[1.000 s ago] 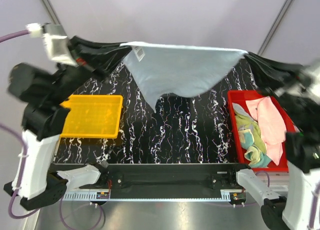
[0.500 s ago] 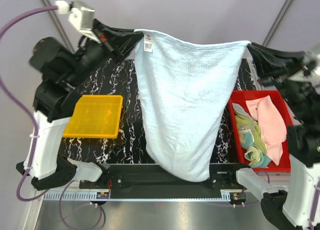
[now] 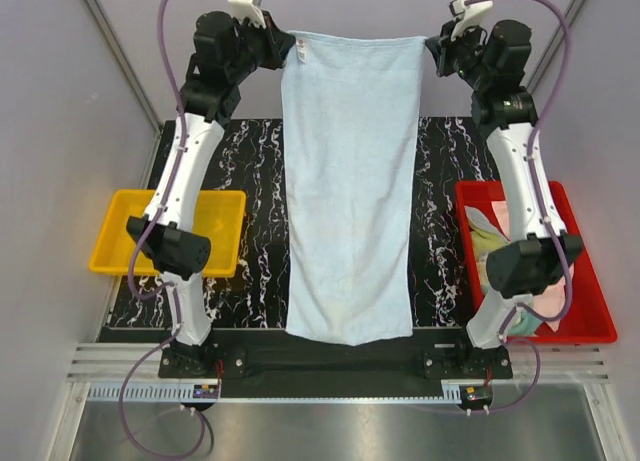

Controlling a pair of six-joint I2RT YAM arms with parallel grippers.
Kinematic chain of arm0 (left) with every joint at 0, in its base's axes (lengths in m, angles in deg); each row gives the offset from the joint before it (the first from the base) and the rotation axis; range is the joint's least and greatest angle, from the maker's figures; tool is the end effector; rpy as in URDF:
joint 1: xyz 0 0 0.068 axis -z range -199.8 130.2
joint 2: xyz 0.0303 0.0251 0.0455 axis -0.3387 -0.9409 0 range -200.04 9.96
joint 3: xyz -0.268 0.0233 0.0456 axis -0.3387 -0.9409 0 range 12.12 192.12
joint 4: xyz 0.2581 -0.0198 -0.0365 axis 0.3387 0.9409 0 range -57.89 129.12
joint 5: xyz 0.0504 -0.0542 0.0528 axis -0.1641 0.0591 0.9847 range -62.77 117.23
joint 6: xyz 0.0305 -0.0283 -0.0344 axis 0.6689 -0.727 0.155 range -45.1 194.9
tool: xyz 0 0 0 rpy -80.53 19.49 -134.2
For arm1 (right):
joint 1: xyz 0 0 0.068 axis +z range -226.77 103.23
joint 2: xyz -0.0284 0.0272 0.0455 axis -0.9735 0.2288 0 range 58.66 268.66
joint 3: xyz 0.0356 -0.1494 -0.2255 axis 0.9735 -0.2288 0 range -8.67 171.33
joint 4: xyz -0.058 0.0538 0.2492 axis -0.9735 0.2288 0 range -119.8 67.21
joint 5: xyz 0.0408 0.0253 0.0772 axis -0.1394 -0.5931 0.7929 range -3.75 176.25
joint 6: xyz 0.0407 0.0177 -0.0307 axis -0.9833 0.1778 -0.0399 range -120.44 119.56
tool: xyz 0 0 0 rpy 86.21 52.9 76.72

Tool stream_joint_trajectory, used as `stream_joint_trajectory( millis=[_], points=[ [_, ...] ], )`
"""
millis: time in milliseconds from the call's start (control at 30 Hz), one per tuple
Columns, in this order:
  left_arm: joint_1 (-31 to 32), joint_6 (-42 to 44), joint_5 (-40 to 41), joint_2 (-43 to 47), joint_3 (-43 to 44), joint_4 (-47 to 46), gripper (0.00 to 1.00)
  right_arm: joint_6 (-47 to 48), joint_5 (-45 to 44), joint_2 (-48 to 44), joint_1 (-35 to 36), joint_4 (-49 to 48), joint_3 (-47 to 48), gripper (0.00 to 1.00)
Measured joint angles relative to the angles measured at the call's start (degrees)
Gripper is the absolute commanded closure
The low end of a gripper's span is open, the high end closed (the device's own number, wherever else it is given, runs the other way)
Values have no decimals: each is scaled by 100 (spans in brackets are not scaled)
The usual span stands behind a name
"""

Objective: Fold and stack the towels
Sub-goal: Flatten out the crumpled towel, then fold the towel

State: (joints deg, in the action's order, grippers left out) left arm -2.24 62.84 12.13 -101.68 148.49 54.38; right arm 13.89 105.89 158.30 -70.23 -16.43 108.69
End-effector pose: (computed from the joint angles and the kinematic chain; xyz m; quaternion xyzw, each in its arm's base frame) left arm 0.4005 -0.1366 0.5205 0.1277 0.6804 -0.2708 0.6689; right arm 0.3827 0.0558 0.5137 -0.2443 0.6360 0.0666 0.7290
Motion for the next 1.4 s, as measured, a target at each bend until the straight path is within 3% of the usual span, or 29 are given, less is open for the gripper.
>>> stream_joint_trajectory(
  millis=[300, 667, 800, 1033, 1400],
  points=[
    [-372, -146, -409, -1567, -72, -1154, 100, 90, 258, 1777, -168, -367, 424, 100],
    [-387, 258, -588, -1515, -1696, -1635, 100, -24, 391, 1847, -173, -1390, -1139, 100],
    [-389, 411, -667, -1355, -2258, -1547, 100, -46, 376, 1596, -173, -1351, -1884, 100],
    [-345, 487, -761, -326, -3853, -1532, 100, -144, 334, 420, -164, -1082, -3324, 100],
    [-20, 758, -706, 1506, -5525, -1440, 100, -409, 83, -1327, -28, -195, -4363, 100]
  ],
)
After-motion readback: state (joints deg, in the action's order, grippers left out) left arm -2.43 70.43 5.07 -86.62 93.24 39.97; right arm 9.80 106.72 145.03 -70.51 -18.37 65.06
